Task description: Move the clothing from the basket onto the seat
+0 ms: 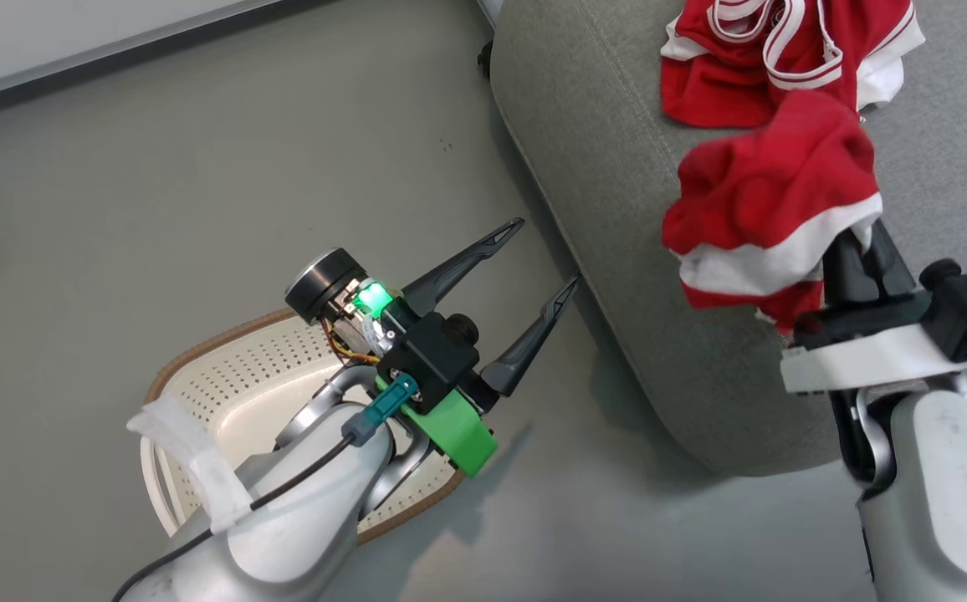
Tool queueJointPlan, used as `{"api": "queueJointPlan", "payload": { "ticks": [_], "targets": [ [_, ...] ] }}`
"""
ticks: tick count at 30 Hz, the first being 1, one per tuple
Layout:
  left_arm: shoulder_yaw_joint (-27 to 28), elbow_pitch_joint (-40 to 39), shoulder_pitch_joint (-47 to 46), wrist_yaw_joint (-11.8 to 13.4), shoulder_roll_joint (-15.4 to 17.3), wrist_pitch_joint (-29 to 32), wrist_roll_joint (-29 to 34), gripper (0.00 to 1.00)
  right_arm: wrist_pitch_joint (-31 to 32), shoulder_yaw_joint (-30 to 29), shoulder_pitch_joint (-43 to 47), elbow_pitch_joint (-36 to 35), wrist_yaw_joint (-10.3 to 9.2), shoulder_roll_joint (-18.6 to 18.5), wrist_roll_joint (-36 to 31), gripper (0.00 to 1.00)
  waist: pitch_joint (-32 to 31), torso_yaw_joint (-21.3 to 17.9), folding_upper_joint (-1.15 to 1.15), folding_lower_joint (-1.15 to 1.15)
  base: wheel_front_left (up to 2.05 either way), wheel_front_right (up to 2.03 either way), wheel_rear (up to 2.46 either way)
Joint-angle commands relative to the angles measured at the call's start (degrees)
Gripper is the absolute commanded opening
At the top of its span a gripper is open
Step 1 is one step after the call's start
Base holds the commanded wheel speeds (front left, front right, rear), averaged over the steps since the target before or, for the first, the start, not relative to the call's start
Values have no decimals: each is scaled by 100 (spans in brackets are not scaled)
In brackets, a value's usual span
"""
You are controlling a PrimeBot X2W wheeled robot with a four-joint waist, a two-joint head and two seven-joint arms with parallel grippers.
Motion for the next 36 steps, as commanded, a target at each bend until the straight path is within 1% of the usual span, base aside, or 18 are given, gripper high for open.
{"api": "queueJointPlan", "payload": {
  "ticks": [1,5,9,13,20,24,28,30,36],
  "targets": [
    [32,-20,-108,-7,56,-4,41,100,-13,-78,-386,-67,-4,-15,-63,0,151,37,0,0,0,0,0],
    [29,-33,-222,-14,79,-4,65,100,-12,-296,-1089,-134,-4,-16,-211,0,423,120,0,0,0,0,0],
    [-8,-56,-415,-25,98,20,101,100,-12,-624,-1872,-206,-4,-155,-274,0,807,249,0,0,0,0,0],
    [-14,-88,-605,-39,157,33,135,100,-12,-976,-2708,-174,-4,-366,-274,0,1221,353,0,0,0,0,0],
    [-47,-154,-911,-52,210,36,196,100,-12,-1474,-3925,337,-4,-904,-305,0,1827,490,0,0,0,0,0],
    [-69,-162,-1040,-58,216,28,204,100,-12,-1738,-4218,869,-4,-1187,-279,0,2060,552,0,0,0,0,0],
    [-73,-157,-1116,-59,210,15,196,100,-13,-2007,-4253,1392,-4,-1343,-250,0,2188,604,0,0,0,0,0],
    [-71,-148,-1132,-58,214,10,191,100,-12,-2141,-4166,1642,-4,-1358,-230,0,2222,618,0,0,0,0,0],
    [-65,-121,-1148,-33,252,-4,179,100,-12,-2397,-3815,2209,-4,-1248,-228,0,2259,599,0,0,0,0,0]
  ]
}}
